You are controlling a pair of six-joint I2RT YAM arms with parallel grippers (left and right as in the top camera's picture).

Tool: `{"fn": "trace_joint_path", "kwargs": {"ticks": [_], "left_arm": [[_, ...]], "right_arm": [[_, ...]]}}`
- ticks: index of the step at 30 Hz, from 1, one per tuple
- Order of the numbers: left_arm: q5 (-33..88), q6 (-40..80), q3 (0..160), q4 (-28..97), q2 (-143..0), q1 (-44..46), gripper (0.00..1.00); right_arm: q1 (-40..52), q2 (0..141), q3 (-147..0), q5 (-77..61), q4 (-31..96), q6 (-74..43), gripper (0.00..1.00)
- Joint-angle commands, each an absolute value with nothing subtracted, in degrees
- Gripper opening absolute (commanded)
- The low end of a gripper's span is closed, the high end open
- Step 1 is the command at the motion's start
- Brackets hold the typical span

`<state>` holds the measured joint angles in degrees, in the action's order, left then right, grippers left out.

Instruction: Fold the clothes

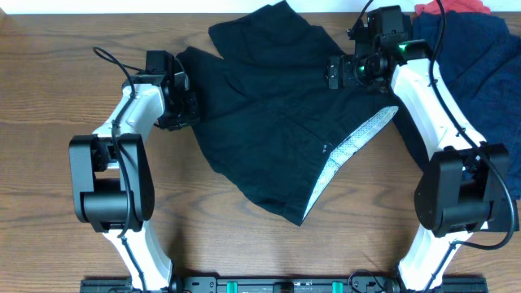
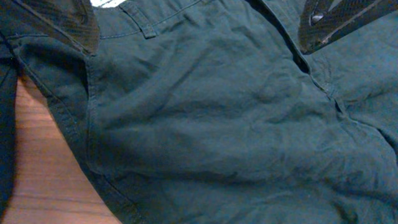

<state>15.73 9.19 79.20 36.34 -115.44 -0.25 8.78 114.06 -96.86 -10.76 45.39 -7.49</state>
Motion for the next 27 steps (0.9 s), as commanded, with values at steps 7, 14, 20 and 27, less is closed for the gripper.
{"fn": "trace_joint_path", "kwargs": {"ticks": [7,14,20,27], "left_arm": [[16.03,9.96,80.01,38.52,-115.55,-0.19,0.06],[13.45,15.55,80.01,47.97,-112.75,-2.28,0.06],[12.01,15.57,80.01,56.16,-107.20,-5.10,0.06],[9.41,15.55,80.01,63.00,-99.66,-8.47,0.06]], "right_arm": [[10.20,113.54,-97.71,-11.38,45.89,-8.51,0.99],[10.76,113.56,-97.69,-11.38,46.11,-8.49,0.99],[12.34,113.56,-97.58,-10.74,46.11,-8.05,0.99],[14.55,113.56,-95.61,-10.55,46.59,-8.14,0.99]]}}
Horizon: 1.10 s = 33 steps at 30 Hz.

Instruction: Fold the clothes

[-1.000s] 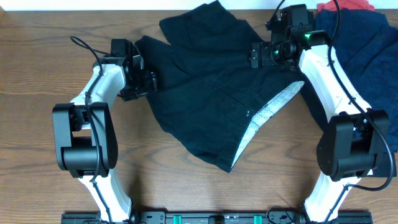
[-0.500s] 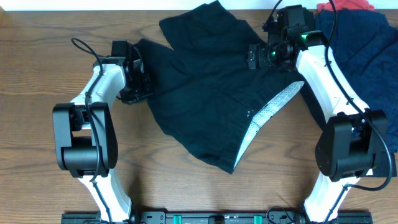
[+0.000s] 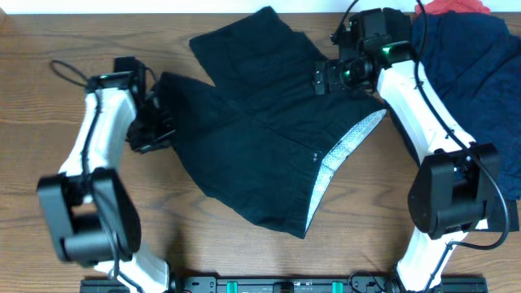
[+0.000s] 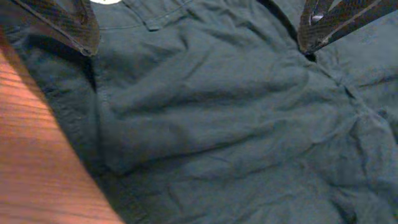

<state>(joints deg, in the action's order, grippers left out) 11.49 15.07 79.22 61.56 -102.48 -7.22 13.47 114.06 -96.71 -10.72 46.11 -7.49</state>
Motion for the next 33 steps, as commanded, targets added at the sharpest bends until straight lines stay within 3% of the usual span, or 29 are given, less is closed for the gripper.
{"fn": "trace_joint_path", "kwargs": {"ticks": [1,7,11,14,27,33], "left_arm": [[9.41,15.53,80.01,63.96,-98.41,-8.80,0.06],[9.30,14.66,80.01,67.05,-93.43,-9.06,0.08],[9.30,14.66,80.01,66.59,-92.03,-9.06,0.41],[9.30,14.66,80.01,65.63,-92.14,-9.04,0.50],[9.32,14.66,80.01,59.72,-92.16,-9.04,0.52],[9.34,14.68,79.99,57.49,-92.16,-9.04,0.52]], "right_arm": [[14.87,113.56,-94.91,-10.55,46.74,-8.45,0.99],[16.21,113.56,-89.08,-10.50,46.92,-11.99,0.98],[16.25,113.56,-83.66,-9.19,43.97,-12.88,0.89],[16.21,113.56,-78.70,-2.66,38.41,-14.15,0.89],[15.97,114.02,-63.59,14.22,9.02,-14.11,0.96],[13.96,118.45,-62.78,13.61,5.21,-14.13,0.96]]}}
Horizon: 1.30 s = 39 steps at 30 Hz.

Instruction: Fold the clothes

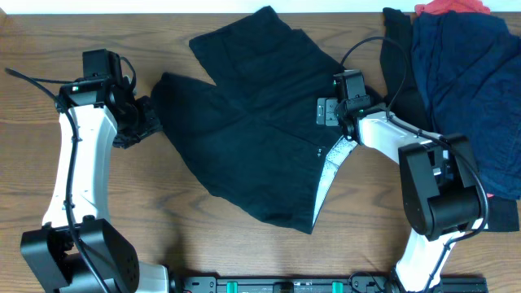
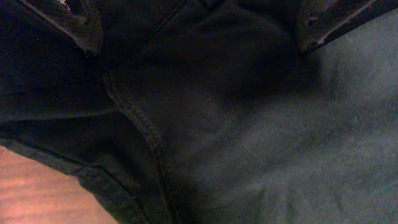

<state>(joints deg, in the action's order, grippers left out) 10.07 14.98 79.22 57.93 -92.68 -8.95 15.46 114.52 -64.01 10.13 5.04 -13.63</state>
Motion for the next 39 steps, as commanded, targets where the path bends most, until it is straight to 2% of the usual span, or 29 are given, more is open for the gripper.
{"fn": "trace_joint_path", "kwargs": {"ticks": [1,13,15,22,30,35,39], "left_arm": [[9.34,14.68,79.99,57.10,-92.16,-9.04,0.52],[9.41,14.68,79.94,51.31,-95.31,-8.27,0.52],[9.41,14.63,79.94,50.17,-96.68,-7.60,0.53],[9.43,11.14,79.94,44.47,-104.14,-4.54,0.64],[10.02,6.55,79.94,40.14,-111.15,-3.33,0.65],[10.22,3.11,79.94,39.29,-114.83,-3.11,0.65],[15.35,-0.05,79.94,37.95,-116.73,-3.01,0.65]], "right_arm": [[13.32,119.46,-63.05,12.53,4.97,-14.13,0.95],[3.90,122.58,-72.99,6.24,6.55,-13.54,0.95],[2.87,122.58,-74.91,3.62,7.42,-11.92,0.99],[3.33,122.23,-89.71,-5.28,25.93,-7.90,0.99],[7.03,121.12,-107.07,-14.46,47.35,-4.14,0.99],[9.61,119.70,-110.83,-14.46,52.16,-4.16,0.99],[11.18,119.13,-110.85,-14.46,52.77,-4.19,0.99]]}}
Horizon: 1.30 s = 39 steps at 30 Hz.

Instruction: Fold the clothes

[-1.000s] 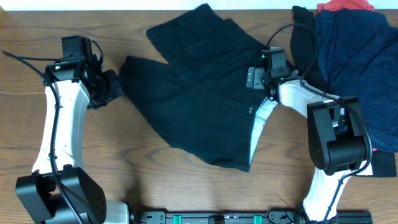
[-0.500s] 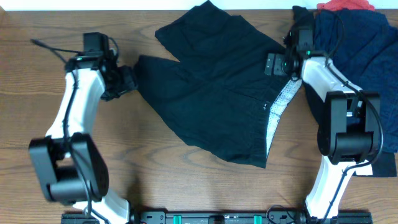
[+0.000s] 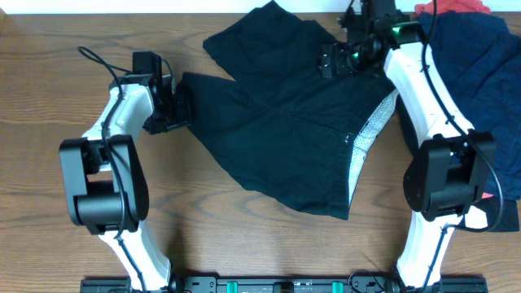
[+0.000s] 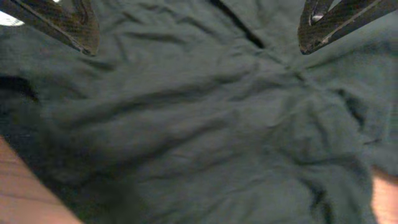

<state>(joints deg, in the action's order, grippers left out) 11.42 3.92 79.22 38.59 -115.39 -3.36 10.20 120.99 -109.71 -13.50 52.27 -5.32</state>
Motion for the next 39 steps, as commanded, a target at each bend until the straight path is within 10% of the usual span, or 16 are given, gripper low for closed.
{"fn": "trace_joint_path", "kwargs": {"ticks": [1,11,18,39], "left_arm": [[16.21,-0.03,79.94,37.36,-117.03,-3.01,0.65],[18.83,-0.01,79.83,35.16,-120.01,-0.47,0.64],[18.55,0.05,79.75,35.97,-120.33,1.10,0.06],[6.35,16.58,79.72,72.95,-107.24,-2.33,0.06]], "right_arm": [[11.49,119.13,-110.85,-14.46,52.95,-4.19,0.99],[12.86,119.13,-110.83,-14.48,53.34,-4.21,0.99],[12.88,119.13,-110.83,-15.31,53.65,-4.27,0.99],[18.48,119.17,-109.80,-12.36,55.96,-7.73,0.99]]}}
